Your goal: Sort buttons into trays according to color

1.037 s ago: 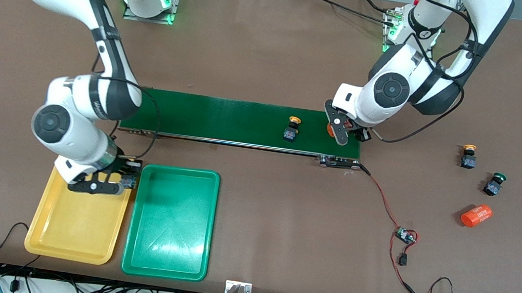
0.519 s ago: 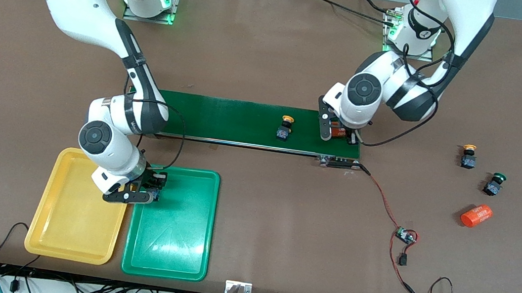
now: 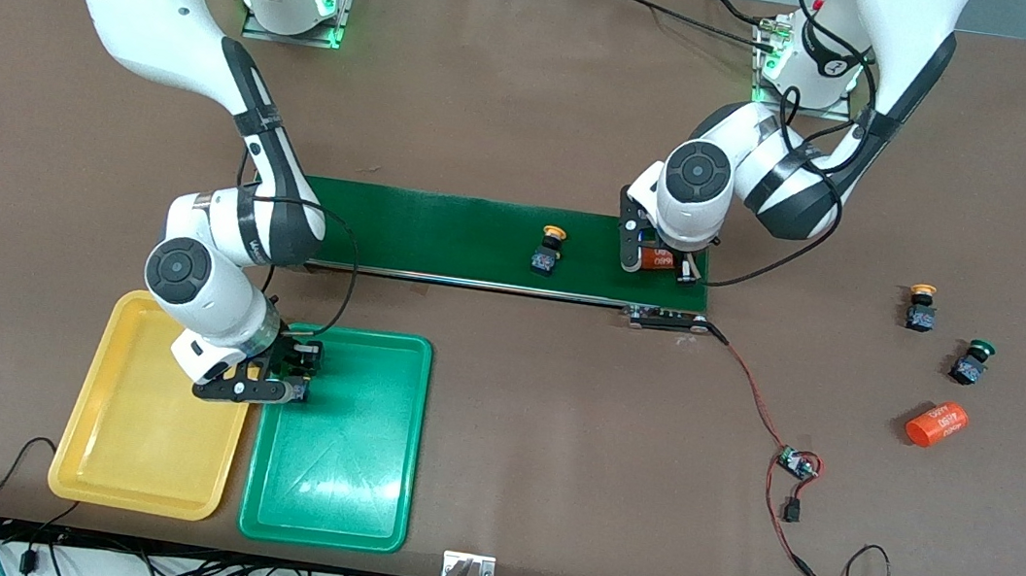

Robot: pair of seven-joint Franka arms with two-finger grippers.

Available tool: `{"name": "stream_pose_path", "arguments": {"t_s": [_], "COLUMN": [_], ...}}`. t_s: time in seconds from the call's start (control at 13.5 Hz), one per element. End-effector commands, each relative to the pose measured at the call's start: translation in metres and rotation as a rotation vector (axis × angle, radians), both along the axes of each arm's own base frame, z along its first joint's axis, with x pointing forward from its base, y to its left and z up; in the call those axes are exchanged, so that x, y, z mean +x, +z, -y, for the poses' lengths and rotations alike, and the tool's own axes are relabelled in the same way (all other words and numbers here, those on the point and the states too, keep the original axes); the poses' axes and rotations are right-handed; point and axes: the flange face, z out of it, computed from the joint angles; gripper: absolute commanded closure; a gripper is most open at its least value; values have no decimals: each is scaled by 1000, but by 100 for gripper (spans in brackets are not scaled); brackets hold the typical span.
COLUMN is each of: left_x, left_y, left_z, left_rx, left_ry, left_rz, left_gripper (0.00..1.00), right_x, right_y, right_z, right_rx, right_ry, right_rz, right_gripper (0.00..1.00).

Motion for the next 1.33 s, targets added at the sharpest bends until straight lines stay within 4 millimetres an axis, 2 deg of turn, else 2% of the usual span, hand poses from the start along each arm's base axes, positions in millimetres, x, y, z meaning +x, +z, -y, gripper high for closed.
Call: {"name": "stream_pose_path", "arguments": {"t_s": [0.0, 0.15, 0.37, 0.52, 0.59, 0.67, 0.81, 0.96, 1.04, 1.19, 1.26], "left_x": [17, 44, 80, 91, 94, 96, 97, 94, 90, 71, 64], "left_y": [39, 61, 68, 66, 64, 60, 43, 35, 30, 4, -3], "left_z": [-19, -56, -146, -205, -230, -255, -314, -357, -380, -436, -454], "left_rx": [0, -10, 6, 13, 19, 23, 21, 22, 24, 38, 43], "left_ry": [16, 102, 268, 374, 421, 469, 571, 651, 708, 937, 1003], "left_rz": [76, 120, 141, 137, 135, 127, 97, 86, 76, 32, 21], "left_gripper": [0, 0, 0, 0, 0, 0, 0, 0, 0, 0, 0], "right_x": [2, 3, 3, -3, -7, -11, -29, -59, -74, -104, -121], "right_y": [2, 4, 13, 31, 48, 61, 86, 104, 111, 121, 125], "right_z": [0, 3, 6, 7, 5, 6, -7, -25, -29, -31, -29], "right_rx": [5, 0, -2, -13, -15, -22, -38, -48, -51, -50, -47], "right_ry": [-1, 4, -2, -8, -17, -40, -67, -112, -107, -120, -140], "right_rz": [0, 0, -9, -60, -67, -95, -162, -183, -180, -160, -148], "right_gripper": [41, 41, 30, 19, 11, 0, 0, 0, 0, 0, 0]}}
